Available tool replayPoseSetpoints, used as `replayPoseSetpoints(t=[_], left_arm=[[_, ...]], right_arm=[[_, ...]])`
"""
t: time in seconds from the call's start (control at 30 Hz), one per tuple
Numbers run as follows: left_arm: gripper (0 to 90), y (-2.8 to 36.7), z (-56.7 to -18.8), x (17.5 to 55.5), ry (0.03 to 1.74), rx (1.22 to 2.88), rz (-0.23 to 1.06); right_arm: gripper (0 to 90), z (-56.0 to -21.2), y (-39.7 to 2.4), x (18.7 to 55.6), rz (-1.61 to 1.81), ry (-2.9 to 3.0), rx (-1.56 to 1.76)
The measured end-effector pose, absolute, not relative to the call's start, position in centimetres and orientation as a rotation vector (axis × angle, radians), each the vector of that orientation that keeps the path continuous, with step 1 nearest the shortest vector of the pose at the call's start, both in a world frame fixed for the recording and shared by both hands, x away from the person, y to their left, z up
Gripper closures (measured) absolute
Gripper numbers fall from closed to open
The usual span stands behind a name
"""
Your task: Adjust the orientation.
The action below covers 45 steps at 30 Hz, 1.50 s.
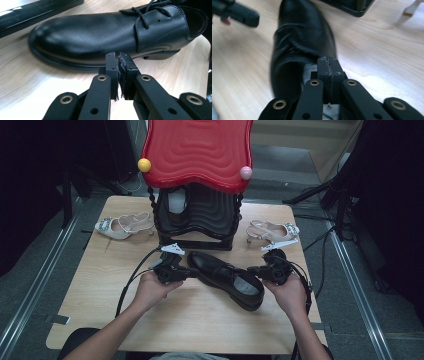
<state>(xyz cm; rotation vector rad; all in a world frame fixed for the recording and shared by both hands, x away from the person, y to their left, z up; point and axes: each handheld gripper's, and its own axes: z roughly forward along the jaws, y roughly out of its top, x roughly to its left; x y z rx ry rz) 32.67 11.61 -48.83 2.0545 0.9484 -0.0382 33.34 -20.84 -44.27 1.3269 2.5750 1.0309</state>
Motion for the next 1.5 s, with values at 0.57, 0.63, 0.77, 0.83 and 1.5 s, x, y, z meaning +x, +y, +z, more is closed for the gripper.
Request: replayPoseSetpoints(t=[0.57,0.63,0.77,0.83,1.5], left_arm=[[88.4,8.5,-50.8,32.4,0.948,2.067,-0.064],[88.4,8.3,-50.9,32.1,0.939,2.070,-0.078],[88.7,8.1,-50.9,32.0,0.933,2.075,-0.067],[88.7,8.3,-50.9,32.2,0.939,2.072,-0.061],[87.4,9.5,-50.8,34.3,1.014,2.034,-0.074]], right_arm=[[90.0,-46.7,-20.9,34.4,1.023,2.520,1.408],[90.0,-46.7,-20.9,34.1,1.025,2.524,1.421],[90.0,-46.8,-20.6,33.5,1.025,2.501,1.429],[90.0,-46.8,-20.5,33.2,1.024,2.498,1.437],[90.0,-47.1,-18.3,30.5,1.068,2.487,1.491]])
